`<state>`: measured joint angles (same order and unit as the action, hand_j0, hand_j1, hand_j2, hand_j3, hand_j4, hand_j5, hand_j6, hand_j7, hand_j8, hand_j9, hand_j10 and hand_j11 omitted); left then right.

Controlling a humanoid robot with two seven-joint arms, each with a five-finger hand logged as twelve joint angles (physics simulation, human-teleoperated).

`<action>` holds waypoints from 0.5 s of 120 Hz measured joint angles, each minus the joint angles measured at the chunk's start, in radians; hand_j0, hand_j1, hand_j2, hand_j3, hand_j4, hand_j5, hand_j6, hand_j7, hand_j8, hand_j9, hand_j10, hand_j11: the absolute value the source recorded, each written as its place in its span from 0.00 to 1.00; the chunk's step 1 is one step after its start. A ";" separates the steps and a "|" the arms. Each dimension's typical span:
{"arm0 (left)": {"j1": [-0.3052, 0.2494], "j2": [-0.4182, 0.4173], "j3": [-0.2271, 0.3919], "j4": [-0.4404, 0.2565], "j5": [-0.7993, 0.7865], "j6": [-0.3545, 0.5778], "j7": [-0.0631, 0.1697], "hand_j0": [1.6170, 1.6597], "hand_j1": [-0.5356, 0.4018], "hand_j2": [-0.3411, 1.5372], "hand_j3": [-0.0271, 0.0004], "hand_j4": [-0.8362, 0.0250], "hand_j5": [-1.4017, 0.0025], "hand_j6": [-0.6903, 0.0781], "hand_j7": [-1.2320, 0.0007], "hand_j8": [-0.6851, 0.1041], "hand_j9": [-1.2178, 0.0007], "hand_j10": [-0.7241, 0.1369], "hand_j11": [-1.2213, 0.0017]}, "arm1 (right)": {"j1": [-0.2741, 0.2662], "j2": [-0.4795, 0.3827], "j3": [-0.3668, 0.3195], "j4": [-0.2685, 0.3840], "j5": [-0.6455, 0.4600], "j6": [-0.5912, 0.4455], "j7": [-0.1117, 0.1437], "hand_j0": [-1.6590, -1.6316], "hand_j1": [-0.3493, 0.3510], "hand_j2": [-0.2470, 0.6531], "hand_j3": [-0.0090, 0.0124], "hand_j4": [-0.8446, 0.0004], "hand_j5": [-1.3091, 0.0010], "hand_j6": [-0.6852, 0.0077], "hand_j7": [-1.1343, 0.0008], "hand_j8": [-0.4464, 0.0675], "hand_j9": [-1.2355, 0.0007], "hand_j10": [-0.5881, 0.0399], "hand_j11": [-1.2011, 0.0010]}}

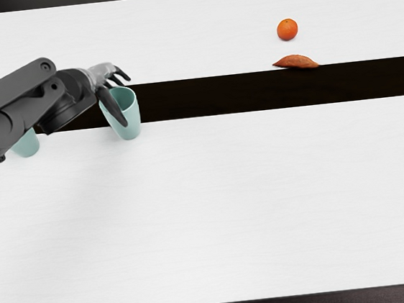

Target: Pick up cup and place in cup with left hand

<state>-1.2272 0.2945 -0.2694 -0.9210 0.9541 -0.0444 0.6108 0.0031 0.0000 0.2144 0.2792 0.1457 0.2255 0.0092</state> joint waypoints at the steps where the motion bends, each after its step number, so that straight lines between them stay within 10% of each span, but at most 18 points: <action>1: 0.000 0.000 0.001 0.000 0.000 0.000 0.000 0.96 0.57 0.22 0.99 0.63 0.73 0.51 0.69 0.49 0.69 0.50 0.69 | 0.000 0.000 0.000 0.000 0.000 0.000 0.000 0.04 0.00 0.27 0.42 1.00 1.00 0.99 1.00 0.87 1.00 0.94 1.00; 38: 0.000 0.000 0.018 0.000 0.004 -0.006 0.000 0.97 0.28 0.35 0.98 0.48 0.64 0.59 0.58 0.55 0.57 0.38 0.57 | 0.000 0.000 0.000 0.000 0.000 0.000 0.000 0.04 0.00 0.27 0.42 1.00 1.00 0.99 1.00 0.87 1.00 0.94 1.00; 60: -0.010 0.009 0.020 -0.006 -0.009 -0.031 0.000 0.96 0.37 0.28 0.98 0.50 0.59 0.61 0.52 0.59 0.50 0.40 0.50 | 0.000 0.000 0.000 0.000 0.000 0.000 0.000 0.04 0.00 0.27 0.42 1.00 1.00 0.99 1.00 0.87 1.00 0.94 1.00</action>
<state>-1.2369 0.3038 -0.2489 -0.9269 0.9454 -0.0757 0.6106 0.0031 0.0000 0.2144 0.2792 0.1457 0.2255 0.0092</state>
